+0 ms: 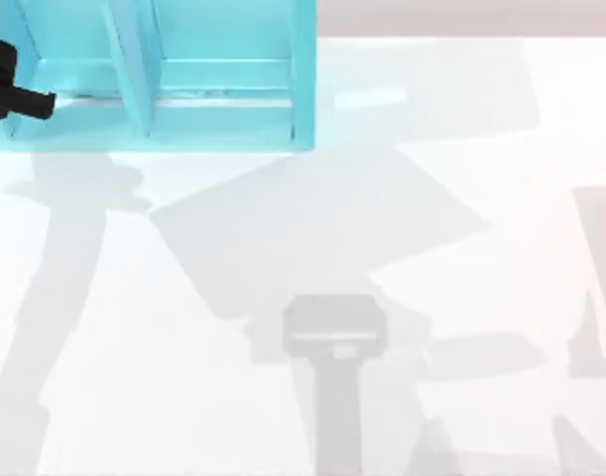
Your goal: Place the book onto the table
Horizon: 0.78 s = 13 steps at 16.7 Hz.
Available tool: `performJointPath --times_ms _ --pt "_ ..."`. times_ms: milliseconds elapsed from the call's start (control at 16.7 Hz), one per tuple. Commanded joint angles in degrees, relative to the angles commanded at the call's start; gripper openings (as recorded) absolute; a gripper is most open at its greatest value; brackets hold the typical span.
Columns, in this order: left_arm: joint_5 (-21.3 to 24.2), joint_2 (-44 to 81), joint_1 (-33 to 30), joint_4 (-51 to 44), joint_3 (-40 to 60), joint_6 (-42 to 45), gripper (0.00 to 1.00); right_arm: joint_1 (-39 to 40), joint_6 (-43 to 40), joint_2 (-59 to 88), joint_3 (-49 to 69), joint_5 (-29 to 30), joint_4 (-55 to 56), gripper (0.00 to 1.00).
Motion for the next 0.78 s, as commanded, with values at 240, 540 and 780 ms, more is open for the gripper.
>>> performJointPath --times_ms 240,540,780 --pt "-0.14 -2.73 -0.14 -1.87 -1.14 -0.07 0.00 0.00 0.00 0.00 0.00 0.00 0.00 1.00" --pt "-0.17 -2.25 -0.13 -1.88 -1.01 -0.47 0.00 0.00 0.00 0.00 0.00 0.00 0.00 1.00" --pt "-1.85 -0.30 -3.72 -3.33 1.48 -7.59 0.00 0.00 0.00 0.00 0.00 0.00 0.00 1.00"
